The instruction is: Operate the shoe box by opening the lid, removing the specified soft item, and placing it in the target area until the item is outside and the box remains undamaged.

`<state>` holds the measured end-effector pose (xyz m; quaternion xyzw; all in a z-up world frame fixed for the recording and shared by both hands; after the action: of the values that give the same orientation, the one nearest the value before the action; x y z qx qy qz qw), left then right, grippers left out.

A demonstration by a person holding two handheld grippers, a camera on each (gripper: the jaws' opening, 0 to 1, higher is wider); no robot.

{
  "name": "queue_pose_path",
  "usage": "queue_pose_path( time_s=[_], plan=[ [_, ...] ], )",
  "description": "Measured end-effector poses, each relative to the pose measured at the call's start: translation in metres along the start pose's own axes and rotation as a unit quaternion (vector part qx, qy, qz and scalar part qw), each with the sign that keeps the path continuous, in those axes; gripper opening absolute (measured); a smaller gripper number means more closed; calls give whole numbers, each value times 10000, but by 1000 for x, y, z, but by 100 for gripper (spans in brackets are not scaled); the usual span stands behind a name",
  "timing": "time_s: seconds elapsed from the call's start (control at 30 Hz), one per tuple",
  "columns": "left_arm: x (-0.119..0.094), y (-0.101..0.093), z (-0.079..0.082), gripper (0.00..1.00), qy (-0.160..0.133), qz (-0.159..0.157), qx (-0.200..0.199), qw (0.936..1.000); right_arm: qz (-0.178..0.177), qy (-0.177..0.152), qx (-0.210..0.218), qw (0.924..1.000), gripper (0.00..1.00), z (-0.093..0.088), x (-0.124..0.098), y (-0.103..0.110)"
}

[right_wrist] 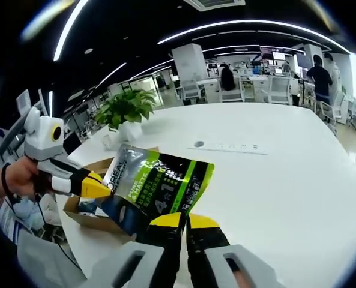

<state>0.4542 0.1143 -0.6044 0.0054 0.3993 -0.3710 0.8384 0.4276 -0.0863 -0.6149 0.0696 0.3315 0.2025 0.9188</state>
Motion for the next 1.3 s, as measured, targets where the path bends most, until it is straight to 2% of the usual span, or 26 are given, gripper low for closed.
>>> queue_pose_path(
  time_s=[0.43, 0.87, 1.17, 1.3],
  plan=[
    [30, -4, 1, 0, 279, -57, 125, 9995, -86, 139, 155, 9997, 0, -9, 7, -25],
    [61, -3, 6, 0, 569, -126, 237, 9980, -137, 271, 222, 9993, 0, -15, 14, -41],
    [85, -1, 8, 0, 788, -161, 377, 9960, -154, 374, 348, 9986, 0, -25, 23, -56],
    [92, -2, 4, 1, 882, -158, 411, 9951, -133, 433, 411, 9981, 0, -29, 30, -63]
  ],
)
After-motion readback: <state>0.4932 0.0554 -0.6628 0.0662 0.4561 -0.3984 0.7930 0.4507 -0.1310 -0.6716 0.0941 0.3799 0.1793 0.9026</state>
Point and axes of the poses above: the point that each gripper's makers call its tool centre point, and the gripper's own axes: x roughly forward along the fingers, y roughly to its left, z roughly out of its top, the point moved 7 cm from there along -x, roughly backward along the fingers, and after that the axes turned 1 degree about y, right-handed, at the moved point
